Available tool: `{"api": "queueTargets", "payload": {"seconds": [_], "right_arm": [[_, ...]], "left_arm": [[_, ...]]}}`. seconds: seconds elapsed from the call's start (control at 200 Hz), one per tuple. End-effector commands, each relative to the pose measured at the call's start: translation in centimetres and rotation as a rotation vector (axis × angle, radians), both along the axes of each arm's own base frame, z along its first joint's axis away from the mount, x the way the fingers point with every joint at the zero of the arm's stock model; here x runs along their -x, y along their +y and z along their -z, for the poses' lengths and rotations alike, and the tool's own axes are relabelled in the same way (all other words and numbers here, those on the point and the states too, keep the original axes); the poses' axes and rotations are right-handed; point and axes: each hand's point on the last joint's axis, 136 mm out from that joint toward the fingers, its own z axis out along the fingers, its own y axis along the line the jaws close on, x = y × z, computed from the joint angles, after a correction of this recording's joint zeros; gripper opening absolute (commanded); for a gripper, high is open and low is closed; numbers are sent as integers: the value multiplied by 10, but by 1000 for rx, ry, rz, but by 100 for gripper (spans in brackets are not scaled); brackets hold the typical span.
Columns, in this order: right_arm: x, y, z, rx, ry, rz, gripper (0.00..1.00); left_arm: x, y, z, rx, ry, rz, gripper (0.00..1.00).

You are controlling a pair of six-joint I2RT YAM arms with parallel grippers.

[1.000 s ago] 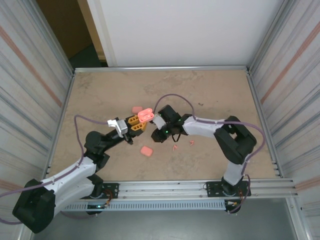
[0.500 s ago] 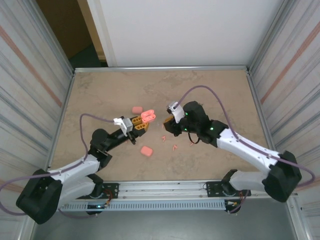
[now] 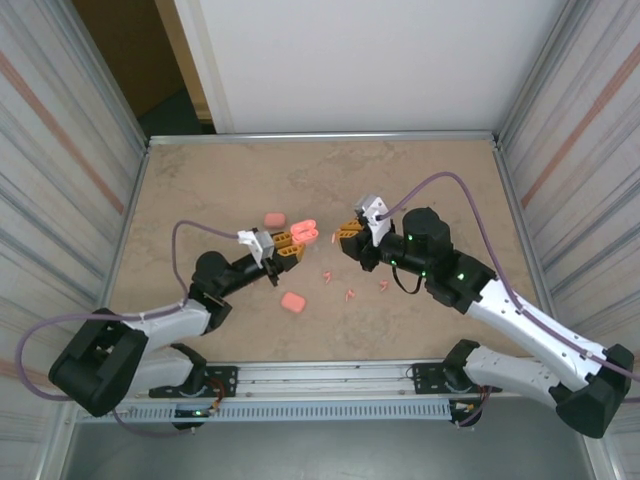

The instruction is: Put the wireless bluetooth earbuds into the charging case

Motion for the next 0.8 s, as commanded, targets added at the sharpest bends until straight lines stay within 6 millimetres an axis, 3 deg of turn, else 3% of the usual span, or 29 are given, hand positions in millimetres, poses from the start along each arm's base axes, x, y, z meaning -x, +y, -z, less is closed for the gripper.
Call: {"api": "queueTargets", "payload": {"seconds": [0.0,0.306,0.797], "right_arm": [[-9,9,-20,-13,-90,13,18],[-21,38,-22,-15,-123,-19,17],[-24,64,-13,-4,-128,-49,17]], "left_arm": [[5,-7,-26,53,-64,43,0],[5,-12,-27,64,-60,63,0],[4,-12,-29,75,-55,61,0]]}}
